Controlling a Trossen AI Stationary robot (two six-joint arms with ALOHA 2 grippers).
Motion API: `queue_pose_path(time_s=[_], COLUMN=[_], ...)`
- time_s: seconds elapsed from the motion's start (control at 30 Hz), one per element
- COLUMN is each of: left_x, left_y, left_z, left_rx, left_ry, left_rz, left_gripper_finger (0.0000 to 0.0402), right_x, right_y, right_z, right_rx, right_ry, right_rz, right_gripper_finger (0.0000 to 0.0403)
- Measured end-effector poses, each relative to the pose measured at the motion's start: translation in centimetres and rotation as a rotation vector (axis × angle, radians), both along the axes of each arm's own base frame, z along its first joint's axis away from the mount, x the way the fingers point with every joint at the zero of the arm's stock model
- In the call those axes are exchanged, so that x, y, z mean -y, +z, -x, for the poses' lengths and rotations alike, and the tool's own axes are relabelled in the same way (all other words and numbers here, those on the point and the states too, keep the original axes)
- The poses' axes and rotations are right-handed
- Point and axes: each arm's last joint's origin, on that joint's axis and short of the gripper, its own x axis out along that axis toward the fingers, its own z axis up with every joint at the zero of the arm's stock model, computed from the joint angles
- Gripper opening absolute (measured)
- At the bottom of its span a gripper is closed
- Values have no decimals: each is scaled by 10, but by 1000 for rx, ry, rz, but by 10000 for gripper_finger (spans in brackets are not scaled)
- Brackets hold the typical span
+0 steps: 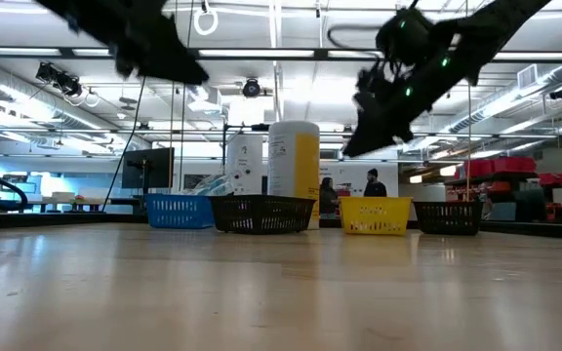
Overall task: Pick & Place Travel size toiletries
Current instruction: Return to Home Position
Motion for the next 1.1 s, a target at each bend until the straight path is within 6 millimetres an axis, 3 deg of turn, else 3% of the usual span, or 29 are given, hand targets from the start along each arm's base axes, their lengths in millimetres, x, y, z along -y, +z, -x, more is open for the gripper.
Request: queue_pose_path(time_s=[0.17,0.3,0.43,0.5,0.73,0.93,1.1], left_x=[-7,-17,-30,-36,-49,-57,-62], left_y=[49,79,84,79,44,19,8], left_z=[14,38,71,86,123,144,157], left_rx=[50,86,51,15,49,132,204], left_ry=[2,30,84,75,15,27,5], left_rz=[-148,-202,-247,-257,-190,-178,-148], left_gripper_finger=[127,84,19,8,6,12,9], right_x=[-27,-48,-64,-69,-77,-80,-83], right_y=[46,89,113,119,113,81,67], right_z=[6,32,69,88,135,145,150], right_rx=[106,162,205,208,177,160,168], right_ry=[253,341,366,381,362,412,546], right_rz=[96,237,279,271,133,72,69], right_gripper_finger=[119,77,25,8,5,4,4])
